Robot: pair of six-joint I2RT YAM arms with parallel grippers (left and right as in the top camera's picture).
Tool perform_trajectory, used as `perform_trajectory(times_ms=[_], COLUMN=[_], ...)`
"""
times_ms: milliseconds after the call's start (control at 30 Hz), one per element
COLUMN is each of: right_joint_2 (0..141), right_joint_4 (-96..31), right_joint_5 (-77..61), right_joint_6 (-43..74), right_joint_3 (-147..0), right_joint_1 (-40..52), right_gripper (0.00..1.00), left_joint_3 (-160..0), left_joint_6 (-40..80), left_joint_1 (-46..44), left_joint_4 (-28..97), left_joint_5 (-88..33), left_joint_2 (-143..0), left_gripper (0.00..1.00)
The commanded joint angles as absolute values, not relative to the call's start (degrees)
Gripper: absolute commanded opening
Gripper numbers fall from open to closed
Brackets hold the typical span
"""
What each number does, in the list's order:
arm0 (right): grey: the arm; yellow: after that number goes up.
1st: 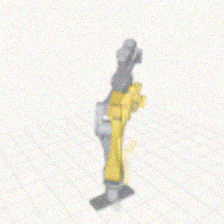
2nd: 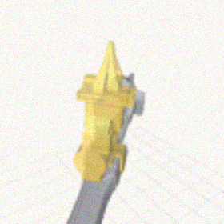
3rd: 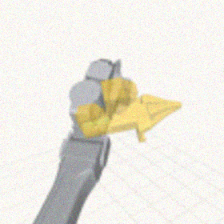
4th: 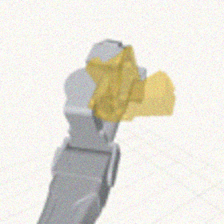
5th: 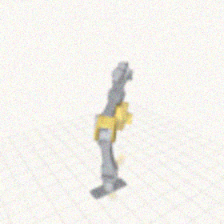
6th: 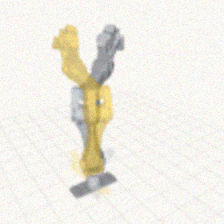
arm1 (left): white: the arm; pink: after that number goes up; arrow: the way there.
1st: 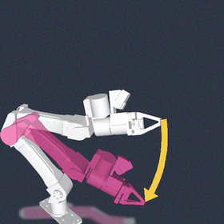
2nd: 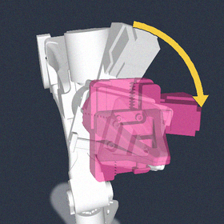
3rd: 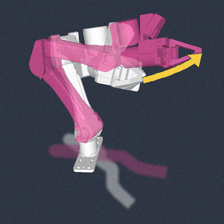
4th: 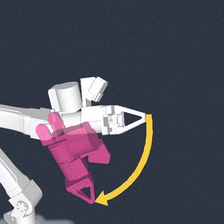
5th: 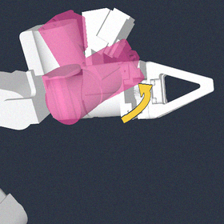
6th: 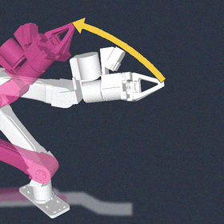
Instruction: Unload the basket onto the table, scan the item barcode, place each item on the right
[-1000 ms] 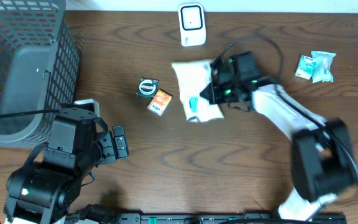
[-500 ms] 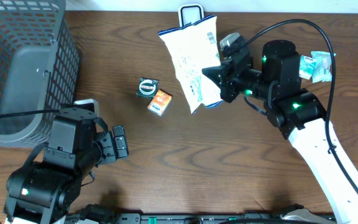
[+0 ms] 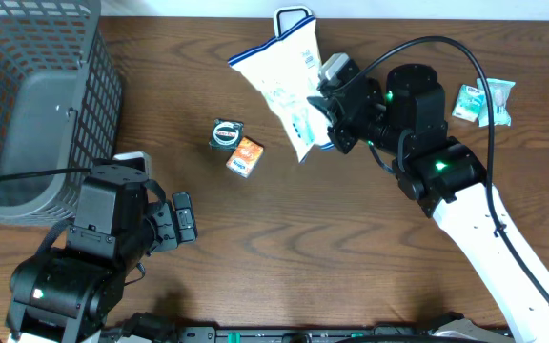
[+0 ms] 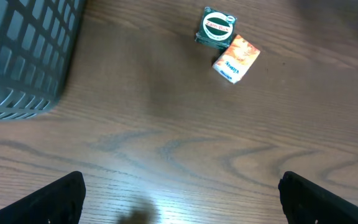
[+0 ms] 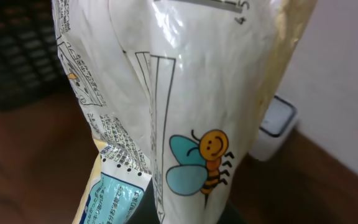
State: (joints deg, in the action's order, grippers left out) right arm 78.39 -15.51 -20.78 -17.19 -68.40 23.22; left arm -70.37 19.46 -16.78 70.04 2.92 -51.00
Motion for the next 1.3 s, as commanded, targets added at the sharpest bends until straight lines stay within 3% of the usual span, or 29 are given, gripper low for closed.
perform_trajectory(times_ms=[0,200,433,633,767,1000,1267], right_joint_2=[78.94,81.89,93.71,104.51,110.91,112.75,118.8], right_joint_4=[-14.7,-15.29,-16.08,-18.46,-26.96,-33.39,-42.48], right_joint_5=[-17.02,-16.97,-17.02,-13.76,6.39,48.42,56.07], right_joint_6=[-20.4,-16.43,-1.56,1.28,-3.84,-14.35,-12.88], right_joint_3=[-68.97,-68.95,-69.47,-80.88,-91.37,-92.9,-92.84], right_joint_1=[23.35,23.35,23.31,22.37,22.65,25.89,26.26], right_gripper=[0.01,0.01,0.01,0.01,0.01,0.01,0.01], left_joint_3=[-70.32,-70.32,-70.32,-70.32,-70.32,-70.32,-70.32], left_joint_6=[19.35,19.35,19.35,19.35,19.35,19.35,19.35], left_joint_1=[-16.69,-16.69,-16.69,-16.69,-16.69,-16.69,-16.69], left_joint_4=[70.02,70.02,70.02,70.02,70.02,70.02,70.0], left_joint_5=[3.01,3.01,3.01,3.01,3.01,3.01,3.01], left_joint_2=[-50.85,-50.85,-50.85,-50.85,-50.85,-50.85,-50.85], left_gripper=[0.98,0.98,0.98,0.98,0.97,0.98,0.98])
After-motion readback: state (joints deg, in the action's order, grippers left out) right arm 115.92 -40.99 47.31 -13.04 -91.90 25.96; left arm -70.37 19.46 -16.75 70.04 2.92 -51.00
